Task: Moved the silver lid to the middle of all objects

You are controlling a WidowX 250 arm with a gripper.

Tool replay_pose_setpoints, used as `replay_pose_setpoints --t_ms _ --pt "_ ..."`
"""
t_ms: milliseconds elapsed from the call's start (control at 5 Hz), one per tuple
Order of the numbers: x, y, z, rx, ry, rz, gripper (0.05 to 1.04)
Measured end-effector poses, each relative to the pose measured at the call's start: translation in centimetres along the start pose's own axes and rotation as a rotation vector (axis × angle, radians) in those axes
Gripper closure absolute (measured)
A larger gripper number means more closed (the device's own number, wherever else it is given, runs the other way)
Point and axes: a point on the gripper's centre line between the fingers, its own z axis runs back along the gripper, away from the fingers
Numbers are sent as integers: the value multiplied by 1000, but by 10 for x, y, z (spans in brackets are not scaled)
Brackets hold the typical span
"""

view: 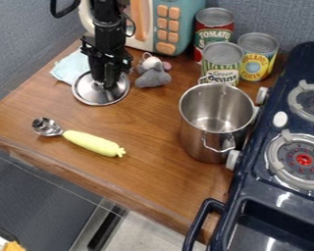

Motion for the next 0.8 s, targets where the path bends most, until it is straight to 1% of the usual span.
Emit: replay_pose_setpoints --t_ms 200,400,600,800 --pt "-1 -1 1 -5 6 -21 819" --pt "-2 -3 2 -10 24 -35 820" --pt "-3 -4 2 -12 28 -46 820" --pt "-16 -16 14 -47 49 -50 820"
